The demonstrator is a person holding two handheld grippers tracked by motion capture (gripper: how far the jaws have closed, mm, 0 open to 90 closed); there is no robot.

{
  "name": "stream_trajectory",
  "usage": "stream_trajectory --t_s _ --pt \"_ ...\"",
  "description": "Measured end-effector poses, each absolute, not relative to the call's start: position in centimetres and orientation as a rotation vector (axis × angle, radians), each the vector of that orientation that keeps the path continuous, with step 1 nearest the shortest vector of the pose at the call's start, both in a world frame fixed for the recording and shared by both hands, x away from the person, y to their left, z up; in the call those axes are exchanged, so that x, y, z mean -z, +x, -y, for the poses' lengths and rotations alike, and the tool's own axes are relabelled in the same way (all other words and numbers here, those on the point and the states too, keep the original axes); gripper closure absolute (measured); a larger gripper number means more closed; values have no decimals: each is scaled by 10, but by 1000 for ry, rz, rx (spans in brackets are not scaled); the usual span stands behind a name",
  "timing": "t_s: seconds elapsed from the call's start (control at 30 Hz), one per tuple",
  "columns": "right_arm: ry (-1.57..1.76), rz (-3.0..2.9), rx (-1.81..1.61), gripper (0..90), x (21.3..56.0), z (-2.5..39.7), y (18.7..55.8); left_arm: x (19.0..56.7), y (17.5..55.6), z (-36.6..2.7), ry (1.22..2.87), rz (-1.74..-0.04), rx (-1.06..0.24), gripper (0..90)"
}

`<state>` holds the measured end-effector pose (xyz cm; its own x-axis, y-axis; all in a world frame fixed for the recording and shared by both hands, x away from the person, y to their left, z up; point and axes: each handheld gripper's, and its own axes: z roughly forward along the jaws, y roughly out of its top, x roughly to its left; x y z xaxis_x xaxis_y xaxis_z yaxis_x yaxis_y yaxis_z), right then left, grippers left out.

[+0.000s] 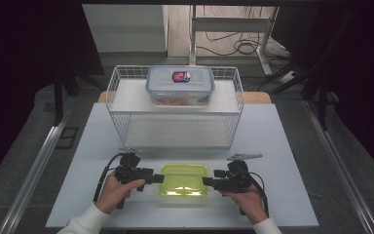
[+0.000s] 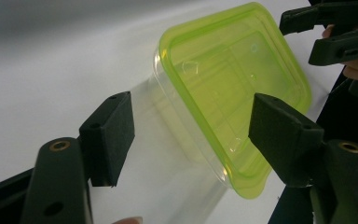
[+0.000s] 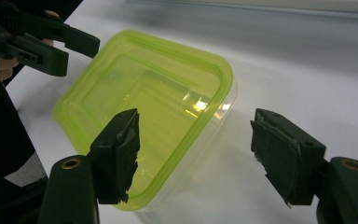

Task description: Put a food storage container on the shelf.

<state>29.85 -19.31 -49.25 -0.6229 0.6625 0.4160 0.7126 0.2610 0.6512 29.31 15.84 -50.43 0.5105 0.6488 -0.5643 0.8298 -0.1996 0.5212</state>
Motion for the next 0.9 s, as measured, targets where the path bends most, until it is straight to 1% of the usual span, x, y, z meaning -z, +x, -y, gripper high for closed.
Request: stream_trajectory --t_s 0.1,0.17,0.37,0.47,0.53,0.6,0.63,0.67,0.73,0.83,0.9 --pt "-1348 2435 1312 362 496 192 300 507 293 -156 1920 -1220 279 334" --pt "-1356 2398 1321 383 499 191 302 508 294 -155 1903 -1223 311 359" --pt "-1345 2376 1283 436 505 187 303 510 293 -152 1901 -1202 336 439" --pt "-1335 2356 1272 490 509 185 303 511 293 -151 1905 -1200 346 478" --pt "-1328 2314 1281 531 510 186 304 511 292 -150 1910 -1201 344 487" --pt "-1338 2281 1286 553 512 187 304 512 292 -150 1909 -1204 343 505" --pt "-1341 2275 1286 572 512 188 305 512 292 -149 1903 -1206 343 520" --pt "-1351 2269 1287 621 512 189 304 513 290 -149 1890 -1210 347 543" --pt "-1359 2264 1285 660 512 191 303 513 289 -149 1884 -1219 343 604" --pt "-1363 2255 1292 675 512 192 301 513 286 -152 1865 -1203 325 680" --pt "-1364 2245 1299 700 511 193 299 512 284 -153 1853 -1198 320 705"
